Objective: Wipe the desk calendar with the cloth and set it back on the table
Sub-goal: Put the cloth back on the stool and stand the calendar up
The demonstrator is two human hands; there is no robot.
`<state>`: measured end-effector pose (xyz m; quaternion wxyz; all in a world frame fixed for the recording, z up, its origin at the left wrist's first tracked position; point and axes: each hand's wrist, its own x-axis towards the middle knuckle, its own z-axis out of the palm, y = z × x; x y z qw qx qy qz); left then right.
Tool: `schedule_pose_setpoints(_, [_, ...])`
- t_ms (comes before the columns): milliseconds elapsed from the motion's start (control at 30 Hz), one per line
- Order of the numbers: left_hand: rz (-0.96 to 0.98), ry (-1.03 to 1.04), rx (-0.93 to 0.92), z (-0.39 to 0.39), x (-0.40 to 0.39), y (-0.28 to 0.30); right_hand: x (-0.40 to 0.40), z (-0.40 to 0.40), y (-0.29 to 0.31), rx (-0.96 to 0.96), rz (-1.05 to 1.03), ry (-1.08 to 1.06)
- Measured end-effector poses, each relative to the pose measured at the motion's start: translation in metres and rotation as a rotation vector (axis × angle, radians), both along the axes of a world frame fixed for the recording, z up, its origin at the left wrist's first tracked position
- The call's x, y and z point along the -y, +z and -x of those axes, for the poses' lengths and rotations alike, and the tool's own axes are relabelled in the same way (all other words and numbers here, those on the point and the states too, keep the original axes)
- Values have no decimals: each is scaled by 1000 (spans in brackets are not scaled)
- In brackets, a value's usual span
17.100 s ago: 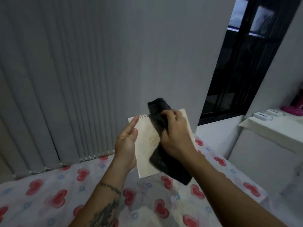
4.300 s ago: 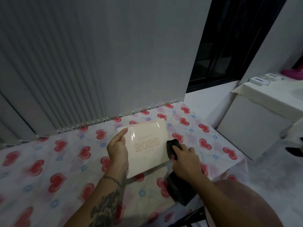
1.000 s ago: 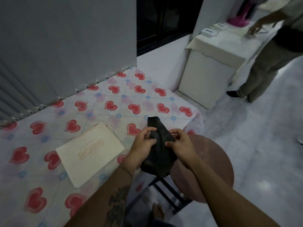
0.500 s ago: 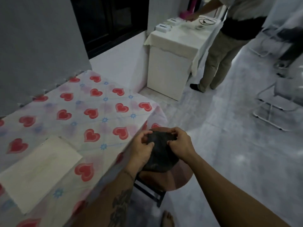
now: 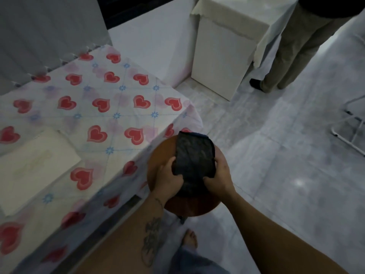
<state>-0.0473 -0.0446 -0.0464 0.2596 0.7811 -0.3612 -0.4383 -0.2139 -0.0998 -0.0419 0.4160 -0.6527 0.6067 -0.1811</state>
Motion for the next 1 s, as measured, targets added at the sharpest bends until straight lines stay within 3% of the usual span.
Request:
schedule_pose_setpoints(133, [-63,51,-31,5,1,-1,-4,-9,-9,-161,-126,-5])
schedule_pose_setpoints(333, [-67,141,-159,1,9,5,6,-3,-2,115,-270,-125])
schedule_pose_setpoints(467, [-45,181,-257,6,5,7,5,-7,-1,-51,-226,-55])
schedule_pose_setpoints(667, [73,9,211,5,-19,3,5,-4,-3,-218,-125,62])
schedule_pose_setpoints(767, [111,-213,449,7,-25,5,-4,2,-9,-297,-109,157])
schedule_pose_setpoints(900, [-59,-417,554,3,-32,1,-17,7,-16,-423,-139,347])
schedule_pose_setpoints(1000, [-114,-467,524,-3,-37,2,-17,9,-11,-464,-182,400])
